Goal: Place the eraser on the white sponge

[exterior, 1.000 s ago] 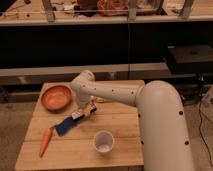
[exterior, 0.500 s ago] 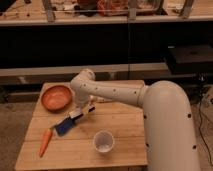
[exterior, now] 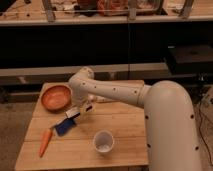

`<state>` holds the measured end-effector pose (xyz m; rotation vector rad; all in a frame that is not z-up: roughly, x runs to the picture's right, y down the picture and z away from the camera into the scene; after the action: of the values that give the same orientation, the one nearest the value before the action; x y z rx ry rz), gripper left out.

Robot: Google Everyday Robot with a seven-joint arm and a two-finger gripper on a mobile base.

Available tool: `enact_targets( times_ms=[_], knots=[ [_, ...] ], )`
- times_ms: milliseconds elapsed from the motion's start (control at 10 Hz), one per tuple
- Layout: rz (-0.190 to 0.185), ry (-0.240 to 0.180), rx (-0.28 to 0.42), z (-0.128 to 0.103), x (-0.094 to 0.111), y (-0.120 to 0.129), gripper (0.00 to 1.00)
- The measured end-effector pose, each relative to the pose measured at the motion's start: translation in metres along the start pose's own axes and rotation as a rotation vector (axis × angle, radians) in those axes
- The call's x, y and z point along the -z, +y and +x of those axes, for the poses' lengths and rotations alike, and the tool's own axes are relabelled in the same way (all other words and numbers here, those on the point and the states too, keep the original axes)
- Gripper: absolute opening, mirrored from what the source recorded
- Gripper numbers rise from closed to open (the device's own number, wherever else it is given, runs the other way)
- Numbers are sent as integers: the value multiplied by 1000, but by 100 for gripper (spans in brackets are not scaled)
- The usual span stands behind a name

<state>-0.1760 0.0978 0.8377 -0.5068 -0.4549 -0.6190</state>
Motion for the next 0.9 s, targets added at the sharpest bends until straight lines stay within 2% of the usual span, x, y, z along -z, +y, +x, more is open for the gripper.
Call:
enact_targets(
  times_ms=[200,500,900],
  knots=[
    [-23,-6,33,-21,-5,-9,17],
    [-52,-19,69,-39,-14,-14,17],
    [-67,-39,108,-58,-24,-13,17]
  ],
)
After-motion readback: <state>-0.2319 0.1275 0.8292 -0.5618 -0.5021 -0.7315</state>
